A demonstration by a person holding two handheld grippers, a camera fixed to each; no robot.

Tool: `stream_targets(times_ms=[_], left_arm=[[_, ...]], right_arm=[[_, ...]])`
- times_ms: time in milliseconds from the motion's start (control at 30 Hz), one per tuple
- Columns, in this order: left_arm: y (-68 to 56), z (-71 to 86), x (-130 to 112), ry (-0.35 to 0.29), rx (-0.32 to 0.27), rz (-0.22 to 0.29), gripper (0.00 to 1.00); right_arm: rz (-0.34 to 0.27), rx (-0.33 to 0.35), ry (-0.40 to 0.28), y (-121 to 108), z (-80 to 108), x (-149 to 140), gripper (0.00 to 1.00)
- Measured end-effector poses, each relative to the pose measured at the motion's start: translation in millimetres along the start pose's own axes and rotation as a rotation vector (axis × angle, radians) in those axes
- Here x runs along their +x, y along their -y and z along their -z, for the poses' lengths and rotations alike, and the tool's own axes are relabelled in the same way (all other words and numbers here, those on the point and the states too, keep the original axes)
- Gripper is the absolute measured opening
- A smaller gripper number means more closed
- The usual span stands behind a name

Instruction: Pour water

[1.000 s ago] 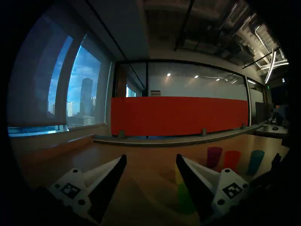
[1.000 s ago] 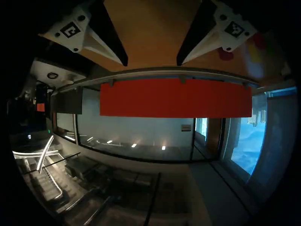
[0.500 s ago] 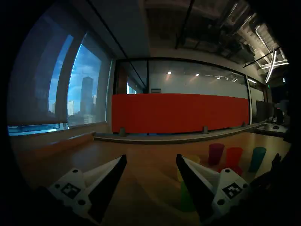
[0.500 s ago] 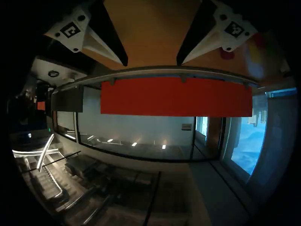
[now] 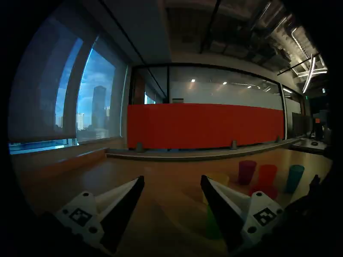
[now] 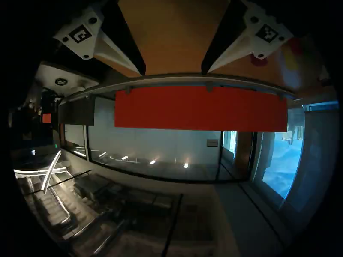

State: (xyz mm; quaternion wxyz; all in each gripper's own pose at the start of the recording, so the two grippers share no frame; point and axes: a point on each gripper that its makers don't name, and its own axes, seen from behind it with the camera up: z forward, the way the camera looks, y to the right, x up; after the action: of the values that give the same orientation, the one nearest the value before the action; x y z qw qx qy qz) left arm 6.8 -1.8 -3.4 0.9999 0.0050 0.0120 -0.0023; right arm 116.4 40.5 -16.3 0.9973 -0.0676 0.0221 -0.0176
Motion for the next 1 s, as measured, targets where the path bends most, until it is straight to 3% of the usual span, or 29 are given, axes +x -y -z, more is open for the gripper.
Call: stream_targets(times_ms=[667,1000], left_arm=[[-1.6,-2.2,-6.5,0.024,-0.006,-0.003,0.98],[-1.2,-2.1,-7.0,0.023,-0.005,-0.004,0.98]], right_arm=[[0.011,0.016,-0.005,-3.2,8.1,-1.3,1.00],[0.022,0.066,0.007,5.1,14.6,-15.2,1.00]])
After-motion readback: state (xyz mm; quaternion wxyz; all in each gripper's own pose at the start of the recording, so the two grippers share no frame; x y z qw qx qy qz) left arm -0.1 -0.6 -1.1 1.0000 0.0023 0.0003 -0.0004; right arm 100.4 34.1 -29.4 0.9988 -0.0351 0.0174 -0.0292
